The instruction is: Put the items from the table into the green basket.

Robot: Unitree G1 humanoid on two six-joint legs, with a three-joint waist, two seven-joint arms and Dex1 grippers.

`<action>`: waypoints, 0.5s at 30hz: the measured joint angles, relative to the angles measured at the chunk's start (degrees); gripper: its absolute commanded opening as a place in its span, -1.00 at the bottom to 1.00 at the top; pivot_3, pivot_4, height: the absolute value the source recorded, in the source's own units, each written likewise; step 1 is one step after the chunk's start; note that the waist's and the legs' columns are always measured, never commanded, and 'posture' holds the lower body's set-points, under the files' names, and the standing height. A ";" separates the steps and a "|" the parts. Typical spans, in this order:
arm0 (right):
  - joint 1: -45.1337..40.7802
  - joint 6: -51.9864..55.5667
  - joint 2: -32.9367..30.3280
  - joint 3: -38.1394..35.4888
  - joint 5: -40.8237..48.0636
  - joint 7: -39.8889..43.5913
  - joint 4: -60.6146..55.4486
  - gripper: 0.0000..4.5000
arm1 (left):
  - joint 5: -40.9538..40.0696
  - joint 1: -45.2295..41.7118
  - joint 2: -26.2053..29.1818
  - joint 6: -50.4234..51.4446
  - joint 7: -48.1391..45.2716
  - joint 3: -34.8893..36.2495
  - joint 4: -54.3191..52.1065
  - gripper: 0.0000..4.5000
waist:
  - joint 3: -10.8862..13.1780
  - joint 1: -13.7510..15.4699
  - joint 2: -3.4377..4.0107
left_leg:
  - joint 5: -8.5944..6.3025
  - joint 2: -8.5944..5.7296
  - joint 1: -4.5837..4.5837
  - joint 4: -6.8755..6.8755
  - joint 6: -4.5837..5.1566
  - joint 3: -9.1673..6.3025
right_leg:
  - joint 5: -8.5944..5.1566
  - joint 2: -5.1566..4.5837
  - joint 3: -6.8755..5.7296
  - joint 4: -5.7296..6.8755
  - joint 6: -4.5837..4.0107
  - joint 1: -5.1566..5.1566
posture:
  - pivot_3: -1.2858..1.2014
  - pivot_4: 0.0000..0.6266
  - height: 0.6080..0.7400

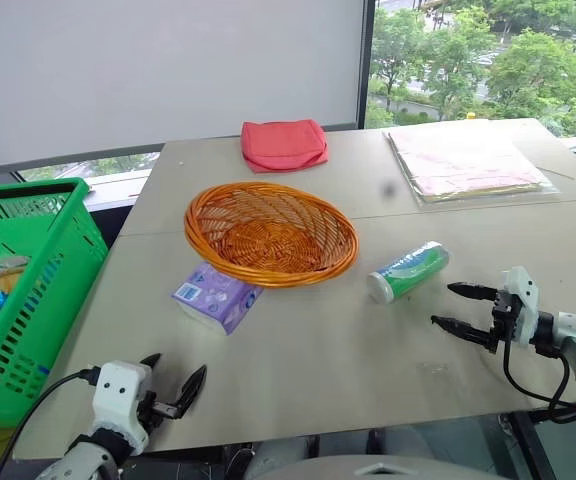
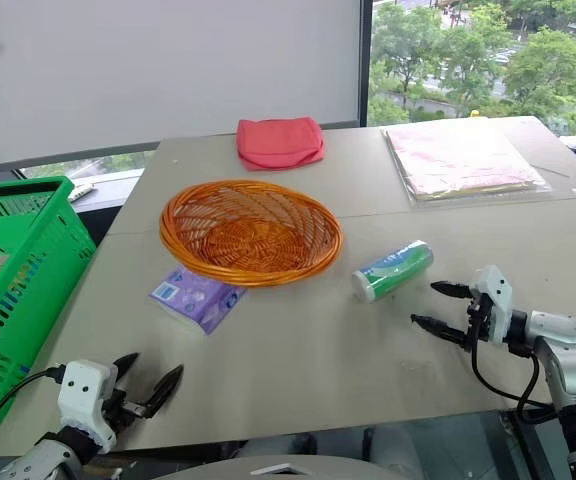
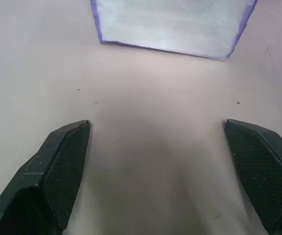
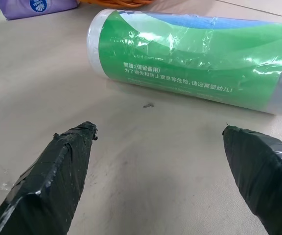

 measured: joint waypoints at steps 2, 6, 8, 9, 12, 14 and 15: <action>0.00 0.00 0.00 0.00 0.00 0.15 0.00 1.00 | -0.01 0.14 0.00 -0.08 -0.06 0.00 0.00 0.99 | -0.01 0.02 0.01 | 0.00 0.00 0.00 0.00 0.00 0.00 | 0.00 0.00 0.01 0.00 0.00 0.00 | 0.03 -0.89 1.00; -0.04 -0.17 -0.56 0.03 -0.39 0.41 0.33 1.00 | 0.00 1.11 -0.71 -0.67 0.05 -0.13 -0.54 0.99 | 0.10 0.06 -0.04 | -0.05 0.02 0.00 0.00 0.07 0.10 | 0.00 0.01 0.09 -0.04 0.02 -0.01 | 0.03 -0.89 1.00; -0.05 -0.19 -0.56 0.02 -0.40 0.34 0.33 1.00 | 0.00 1.14 -0.75 -0.70 0.14 -0.14 -0.56 0.99 | 0.11 0.06 -0.05 | -0.05 0.03 0.00 0.00 0.07 0.10 | -0.01 0.02 0.09 -0.03 0.02 -0.01 | 0.03 -0.89 1.00; -0.05 -0.19 -0.57 0.03 -0.41 0.29 0.33 1.00 | 0.00 1.18 -0.76 -0.73 0.19 -0.14 -0.57 0.99 | 0.13 0.05 -0.04 | -0.05 0.04 0.00 0.00 0.07 0.10 | -0.01 0.03 0.09 -0.03 0.02 0.00 | 0.03 -0.89 1.00; -0.04 -0.31 -0.57 0.03 -0.78 -0.23 0.33 1.00 | -0.01 1.20 -0.77 -0.76 0.20 -0.14 -0.57 0.99 | 0.17 0.03 -0.03 | -0.06 0.06 0.00 0.00 0.07 0.12 | -0.01 0.04 0.11 -0.03 0.02 -0.01 | 0.03 -0.88 1.00; -0.14 -0.10 -0.56 0.02 -0.81 -0.83 0.19 1.00 | -0.02 1.33 -0.76 -0.95 0.18 -0.13 -0.57 0.99 | 0.22 0.04 -0.02 | -0.06 0.06 0.00 0.00 0.07 0.14 | -0.01 0.04 0.12 -0.03 0.02 -0.01 | 0.03 -0.88 1.00; -0.32 0.25 -0.55 0.00 -0.63 -0.98 -0.04 1.00 | -0.03 1.38 -0.75 -1.02 0.16 -0.12 -0.57 0.99 | 0.26 0.01 0.00 | -0.07 0.07 0.00 0.00 0.08 0.16 | -0.01 0.05 0.14 -0.04 0.02 -0.01 | 0.03 -0.88 1.00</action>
